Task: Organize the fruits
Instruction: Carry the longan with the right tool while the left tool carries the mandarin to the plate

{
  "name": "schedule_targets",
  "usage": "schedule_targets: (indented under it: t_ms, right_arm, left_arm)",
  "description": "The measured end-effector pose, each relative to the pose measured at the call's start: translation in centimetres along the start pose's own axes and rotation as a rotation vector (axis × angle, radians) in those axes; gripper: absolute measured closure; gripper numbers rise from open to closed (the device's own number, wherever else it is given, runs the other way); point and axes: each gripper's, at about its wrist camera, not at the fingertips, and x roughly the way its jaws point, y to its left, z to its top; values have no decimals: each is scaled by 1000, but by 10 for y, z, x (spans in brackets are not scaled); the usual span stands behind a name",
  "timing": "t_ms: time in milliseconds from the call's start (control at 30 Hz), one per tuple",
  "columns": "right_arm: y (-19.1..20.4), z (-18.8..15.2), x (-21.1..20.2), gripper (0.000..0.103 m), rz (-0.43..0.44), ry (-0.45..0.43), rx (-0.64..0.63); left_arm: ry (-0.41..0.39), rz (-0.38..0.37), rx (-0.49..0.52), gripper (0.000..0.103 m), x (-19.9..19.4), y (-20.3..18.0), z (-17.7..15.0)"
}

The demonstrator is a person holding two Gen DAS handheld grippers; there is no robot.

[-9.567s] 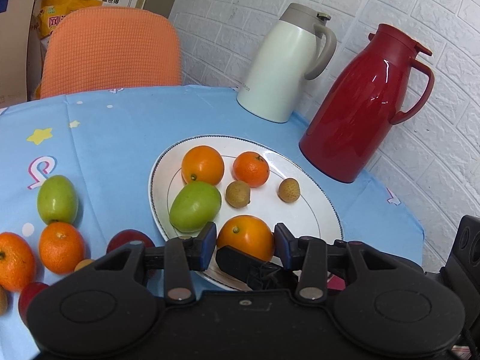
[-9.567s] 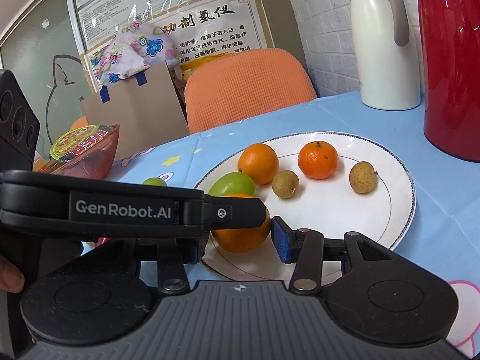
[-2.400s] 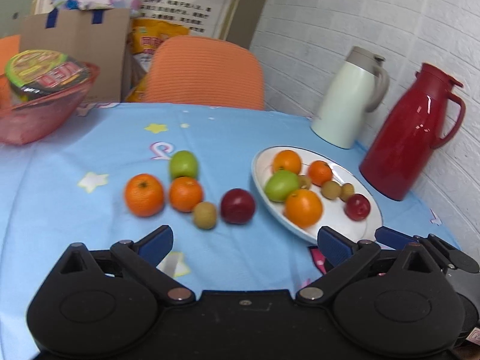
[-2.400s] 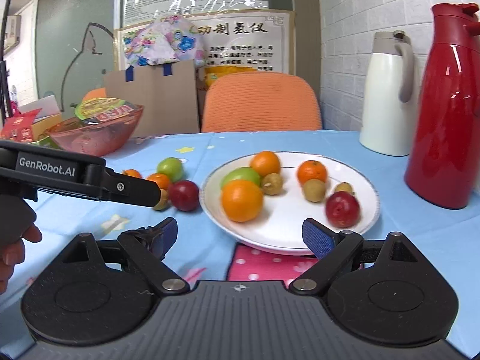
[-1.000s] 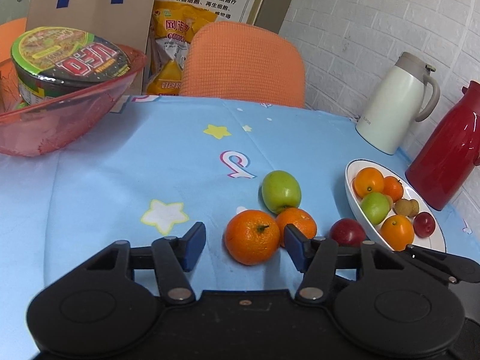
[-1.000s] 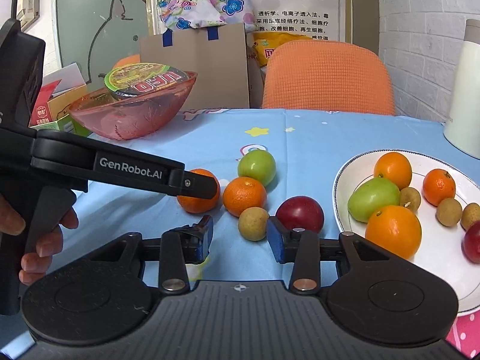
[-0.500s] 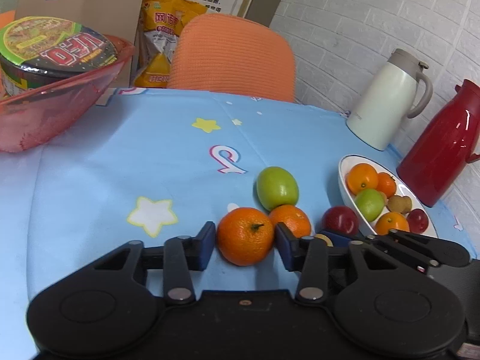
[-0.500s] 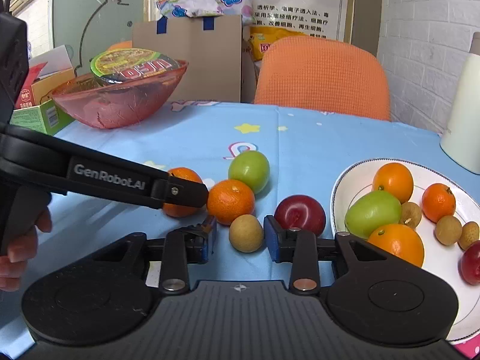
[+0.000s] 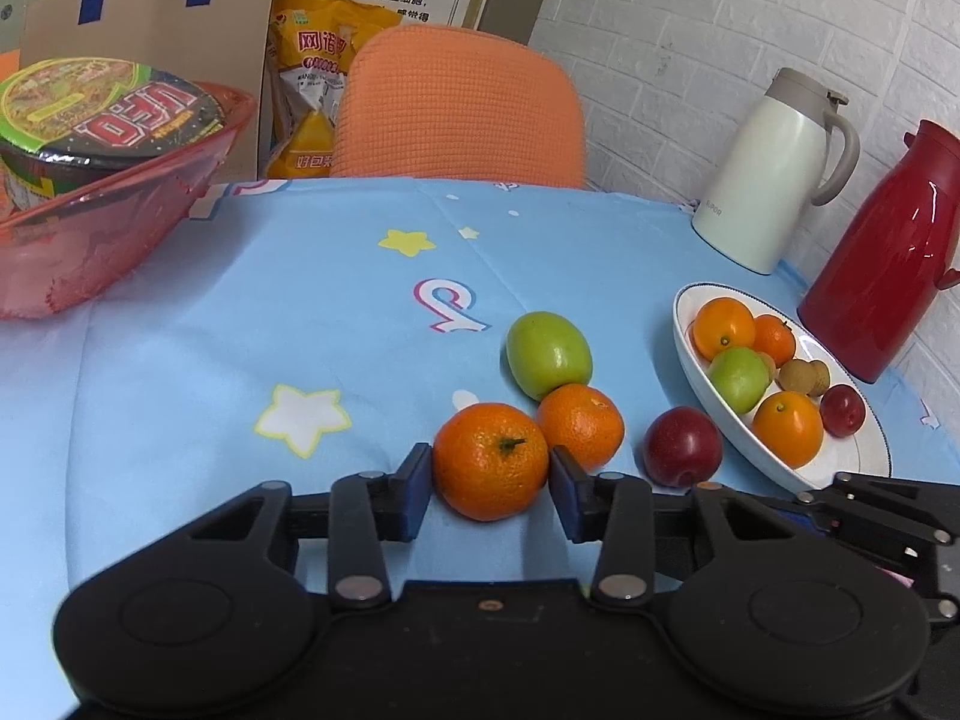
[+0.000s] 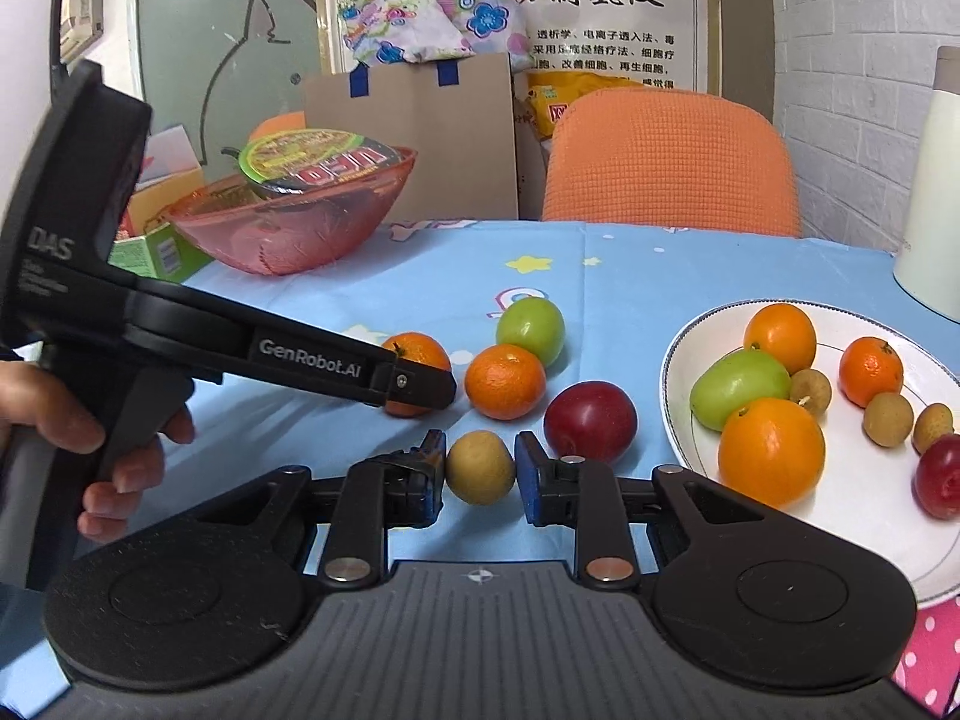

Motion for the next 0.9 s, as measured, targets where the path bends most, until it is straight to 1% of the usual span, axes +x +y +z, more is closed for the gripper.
schedule_targets:
  t_ms: [100, 233, 333, 433, 667, 800, 900]
  right_arm:
    - [-3, -2, -12, 59, 1, -25, 13]
    - [-10, -5, -31, 59, -7, -64, 32]
    - [-19, -7, -42, 59, -29, -91, 53]
    - [-30, -8, -53, 59, -62, -119, 79]
    - [-62, -14, -76, 59, -170, -174, 142]
    - [-80, -20, -82, 59, -234, -182, 167]
    - [-91, -24, -82, 59, -271, -181, 184]
  left_arm:
    - [4, 6, -10, 5, -8, -3, -4]
    - [-13, -13, -15, 5, -25, -14, -5]
    - [-30, -48, -5, 5, -34, -29, -2]
    - [-41, -93, 27, 5, -36, -51, 4]
    - [-39, -178, 120, 5, -23, -107, 16]
    - [-29, -221, 159, 5, -9, -135, 22]
    - [-5, -241, 182, 5, 6, -154, 26]
